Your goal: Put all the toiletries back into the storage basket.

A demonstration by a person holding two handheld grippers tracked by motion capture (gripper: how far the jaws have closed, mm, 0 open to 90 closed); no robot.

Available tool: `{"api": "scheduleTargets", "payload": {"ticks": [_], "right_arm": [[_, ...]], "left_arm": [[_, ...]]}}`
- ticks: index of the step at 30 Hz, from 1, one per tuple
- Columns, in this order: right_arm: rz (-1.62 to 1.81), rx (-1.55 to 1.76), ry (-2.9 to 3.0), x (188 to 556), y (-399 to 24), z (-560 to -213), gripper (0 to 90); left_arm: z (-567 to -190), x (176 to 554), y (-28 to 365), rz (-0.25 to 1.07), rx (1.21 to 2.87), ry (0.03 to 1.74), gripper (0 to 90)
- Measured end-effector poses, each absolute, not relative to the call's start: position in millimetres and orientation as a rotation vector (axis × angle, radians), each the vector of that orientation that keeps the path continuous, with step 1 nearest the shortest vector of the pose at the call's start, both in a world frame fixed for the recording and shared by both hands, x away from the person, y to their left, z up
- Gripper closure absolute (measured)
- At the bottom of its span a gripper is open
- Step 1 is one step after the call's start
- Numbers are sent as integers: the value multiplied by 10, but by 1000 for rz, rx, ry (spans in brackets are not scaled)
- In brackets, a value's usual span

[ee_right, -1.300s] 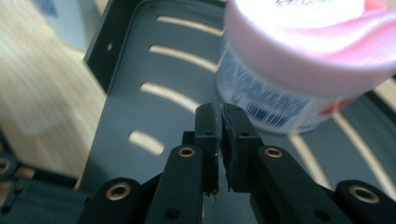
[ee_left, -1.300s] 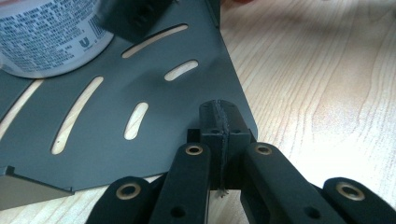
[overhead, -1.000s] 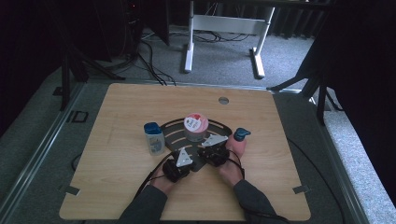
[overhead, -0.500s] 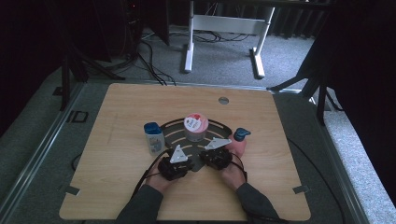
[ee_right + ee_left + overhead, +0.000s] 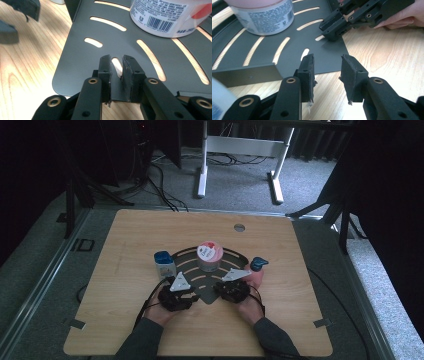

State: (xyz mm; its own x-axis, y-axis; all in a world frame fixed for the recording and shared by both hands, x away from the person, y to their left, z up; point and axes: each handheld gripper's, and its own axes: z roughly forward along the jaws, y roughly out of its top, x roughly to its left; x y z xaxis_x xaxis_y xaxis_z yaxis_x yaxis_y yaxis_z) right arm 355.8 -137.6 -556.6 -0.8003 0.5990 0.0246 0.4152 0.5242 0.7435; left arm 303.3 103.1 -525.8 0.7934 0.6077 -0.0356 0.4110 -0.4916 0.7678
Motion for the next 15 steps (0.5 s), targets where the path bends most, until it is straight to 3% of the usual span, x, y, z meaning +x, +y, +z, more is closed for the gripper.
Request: {"api": "scheduleTargets", "payload": {"ticks": [15], "right_arm": [[1196, 876, 2528, 3555, -1387, -5598, 739]], "left_arm": [[-5105, 3002, 1246, 270, 2169, 739, 622]]}}
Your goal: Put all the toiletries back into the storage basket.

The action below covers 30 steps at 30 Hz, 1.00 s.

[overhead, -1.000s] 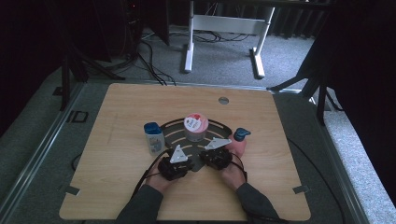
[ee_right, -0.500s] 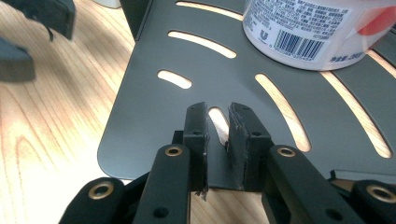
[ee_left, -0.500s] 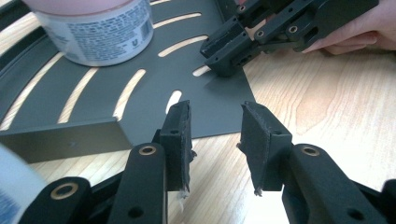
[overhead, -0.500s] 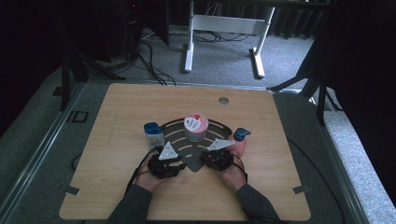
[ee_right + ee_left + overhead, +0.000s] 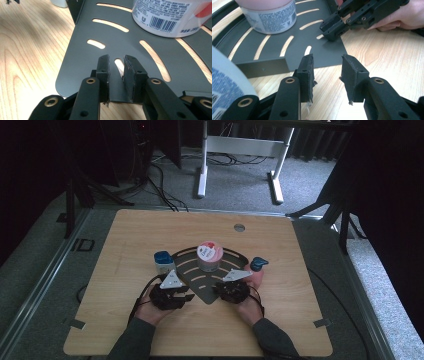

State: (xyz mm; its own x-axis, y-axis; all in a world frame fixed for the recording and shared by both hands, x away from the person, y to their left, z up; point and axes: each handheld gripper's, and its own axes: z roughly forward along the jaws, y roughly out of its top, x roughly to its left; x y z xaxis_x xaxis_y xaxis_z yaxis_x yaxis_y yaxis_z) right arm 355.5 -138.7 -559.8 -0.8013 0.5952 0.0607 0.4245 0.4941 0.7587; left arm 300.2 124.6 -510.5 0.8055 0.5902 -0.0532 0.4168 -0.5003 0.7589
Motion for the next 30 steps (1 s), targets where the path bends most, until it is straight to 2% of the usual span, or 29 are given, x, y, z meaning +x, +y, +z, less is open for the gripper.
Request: {"api": "scheduleTargets", "payload": {"ticks": [9, 12, 30], "right_arm": [[1198, 877, 2532, 3545, -1379, -5598, 719], [1198, 877, 2533, 3545, -1380, -5598, 716], [1204, 874, 2540, 3550, -1379, -5600, 702]], "left_arm": [[-5008, 2992, 1380, 266, 2173, 748, 613], [-4995, 2991, 1403, 262, 2173, 744, 640], [-4907, 2989, 1646, 249, 2183, 766, 657]]}}
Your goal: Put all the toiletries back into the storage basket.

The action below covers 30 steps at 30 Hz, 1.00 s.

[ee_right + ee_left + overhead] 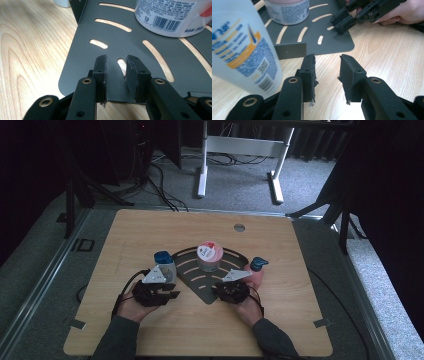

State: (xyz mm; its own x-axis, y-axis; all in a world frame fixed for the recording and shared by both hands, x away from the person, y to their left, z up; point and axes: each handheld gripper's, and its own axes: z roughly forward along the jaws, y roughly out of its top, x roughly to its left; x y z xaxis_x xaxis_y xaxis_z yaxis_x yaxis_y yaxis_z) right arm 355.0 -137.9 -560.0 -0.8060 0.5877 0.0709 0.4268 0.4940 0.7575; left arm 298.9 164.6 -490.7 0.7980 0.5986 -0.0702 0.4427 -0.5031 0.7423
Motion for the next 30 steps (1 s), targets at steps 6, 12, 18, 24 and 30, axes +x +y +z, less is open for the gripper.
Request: {"api": "scheduleTargets", "payload": {"ticks": [6, 12, 18, 24, 30], "right_arm": [[1204, 870, 2543, 3550, -1376, -5599, 695], [1206, 870, 2545, 3552, -1376, -5600, 692], [1205, 867, 2546, 3552, -1375, -5600, 690], [1206, 867, 2548, 3551, -1375, -5599, 686], [1207, 865, 2551, 3552, -1375, -5600, 682]], "left_arm": [[-4874, 3005, 1718, 247, 2188, 777, 669], [-4851, 3024, 1770, 241, 2194, 791, 656], [-4809, 3040, 1835, 248, 2212, 797, 631], [-4760, 3072, 1900, 262, 2239, 807, 600], [-4729, 3101, 1973, 279, 2257, 827, 590]]}}
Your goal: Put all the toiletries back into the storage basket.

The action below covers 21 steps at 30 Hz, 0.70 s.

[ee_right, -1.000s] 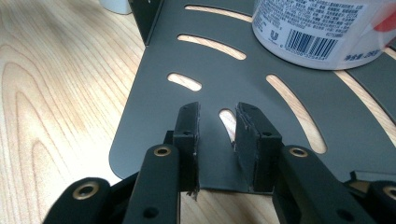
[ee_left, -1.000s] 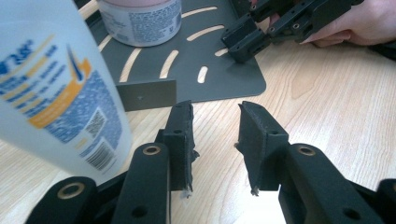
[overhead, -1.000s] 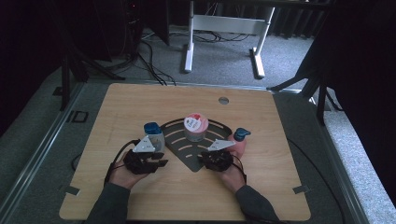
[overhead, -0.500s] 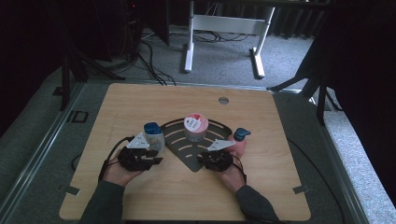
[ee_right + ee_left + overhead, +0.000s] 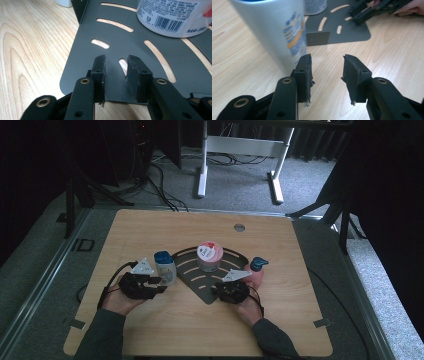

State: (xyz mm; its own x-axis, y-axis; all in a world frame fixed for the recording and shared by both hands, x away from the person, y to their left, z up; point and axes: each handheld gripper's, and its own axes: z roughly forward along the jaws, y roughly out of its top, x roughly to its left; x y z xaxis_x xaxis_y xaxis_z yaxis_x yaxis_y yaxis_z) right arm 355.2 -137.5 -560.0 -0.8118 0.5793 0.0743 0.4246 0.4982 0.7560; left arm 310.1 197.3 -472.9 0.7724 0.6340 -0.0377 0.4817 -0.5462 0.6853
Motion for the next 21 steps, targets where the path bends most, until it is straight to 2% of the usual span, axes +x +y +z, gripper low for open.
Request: {"api": "scheduleTargets", "payload": {"ticks": [21], "right_arm": [[1210, 865, 2552, 3553, -1374, -5600, 680]], "left_arm": [[-4628, 3212, 2151, 314, 2288, 886, 581]]}}
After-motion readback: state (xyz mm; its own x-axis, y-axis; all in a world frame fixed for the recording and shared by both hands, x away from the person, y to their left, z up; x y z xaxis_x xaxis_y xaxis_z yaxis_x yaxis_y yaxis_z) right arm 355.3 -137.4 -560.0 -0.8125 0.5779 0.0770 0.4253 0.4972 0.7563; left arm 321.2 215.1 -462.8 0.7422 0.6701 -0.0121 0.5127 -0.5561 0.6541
